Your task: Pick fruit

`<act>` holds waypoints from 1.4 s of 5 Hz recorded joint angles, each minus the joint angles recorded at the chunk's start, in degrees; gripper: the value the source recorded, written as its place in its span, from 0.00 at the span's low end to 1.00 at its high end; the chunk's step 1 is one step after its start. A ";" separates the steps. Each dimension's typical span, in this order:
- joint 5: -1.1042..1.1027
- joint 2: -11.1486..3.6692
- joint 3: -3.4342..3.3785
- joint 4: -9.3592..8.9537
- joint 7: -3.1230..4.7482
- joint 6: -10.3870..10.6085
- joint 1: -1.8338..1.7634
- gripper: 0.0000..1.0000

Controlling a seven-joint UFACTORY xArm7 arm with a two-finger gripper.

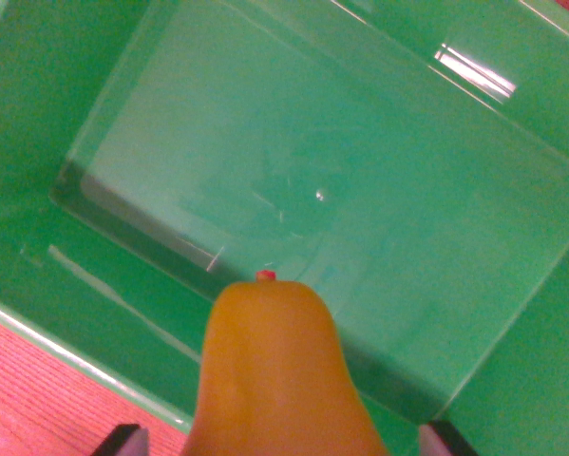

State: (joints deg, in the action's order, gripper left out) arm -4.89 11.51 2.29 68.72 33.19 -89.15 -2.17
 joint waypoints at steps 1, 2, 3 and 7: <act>0.00 0.00 0.00 0.00 0.00 0.00 0.00 1.00; 0.03 0.45 -0.02 0.69 0.08 -1.14 -0.01 1.00; 0.03 0.45 -0.02 0.69 0.08 -1.14 -0.01 1.00; 0.07 0.96 -0.03 1.48 0.17 -2.43 -0.03 1.00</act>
State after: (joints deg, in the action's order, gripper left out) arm -4.82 12.47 2.25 70.20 33.36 -91.57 -2.20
